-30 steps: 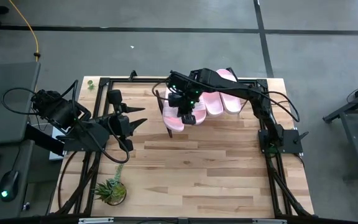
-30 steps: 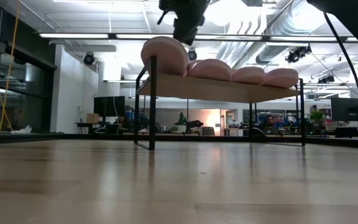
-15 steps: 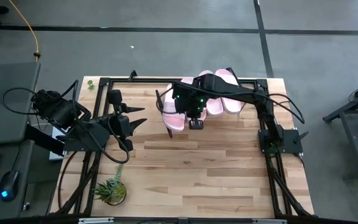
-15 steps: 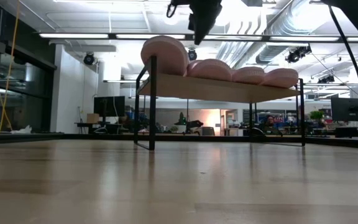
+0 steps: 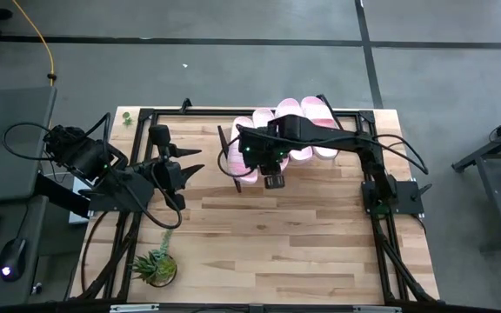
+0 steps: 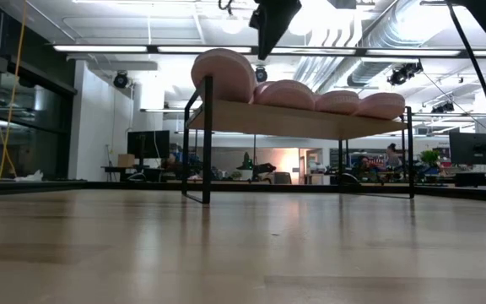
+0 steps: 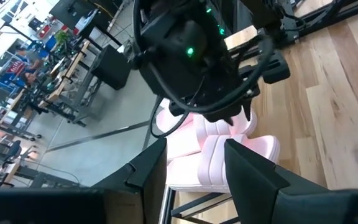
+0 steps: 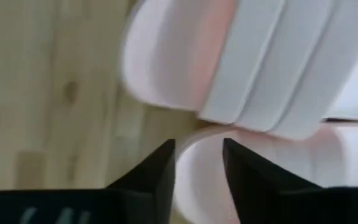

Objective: Pick and place slides into the shelf
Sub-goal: Return to Home Position

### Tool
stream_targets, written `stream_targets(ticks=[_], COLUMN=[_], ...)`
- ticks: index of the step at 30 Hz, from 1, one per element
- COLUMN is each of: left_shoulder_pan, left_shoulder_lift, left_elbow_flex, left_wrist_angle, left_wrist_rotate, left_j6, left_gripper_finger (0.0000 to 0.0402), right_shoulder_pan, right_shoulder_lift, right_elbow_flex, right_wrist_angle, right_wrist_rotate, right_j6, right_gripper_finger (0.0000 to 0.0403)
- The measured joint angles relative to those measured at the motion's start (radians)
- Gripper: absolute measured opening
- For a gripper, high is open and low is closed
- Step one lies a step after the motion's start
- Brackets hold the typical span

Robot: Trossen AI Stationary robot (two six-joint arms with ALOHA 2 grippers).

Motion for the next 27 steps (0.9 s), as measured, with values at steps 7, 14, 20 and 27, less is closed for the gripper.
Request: stream_targets(ticks=[7, 14, 20, 27], left_shoulder_pan=[0.000, 0.000, 0.000, 0.000], left_shoulder_lift=[0.000, -0.029, -0.116, -0.229], left_elbow_flex=[0.000, -0.001, -0.001, -0.018], left_wrist_angle=[-0.008, -0.009, -0.011, -0.017], left_wrist_rotate=[-0.026, -0.028, 0.065, 0.149], left_j6=[0.000, -0.038, -0.062, -0.083], left_gripper_finger=[0.0144, 0.0144, 0.0144, 0.0144], right_shoulder_pan=[0.039, 0.046, 0.040, 0.002], right_shoulder_lift=[0.000, 0.000, -0.025, -0.137], right_elbow_flex=[0.000, 0.000, 0.013, 0.014], right_wrist_angle=[0.049, 0.107, 0.123, 0.150], right_wrist_rotate=[0.176, 0.173, 0.147, 0.028], right_j6=[0.021, 0.096, 0.052, 0.039], right_gripper_finger=[0.0174, 0.0177, 0.0177, 0.0177])
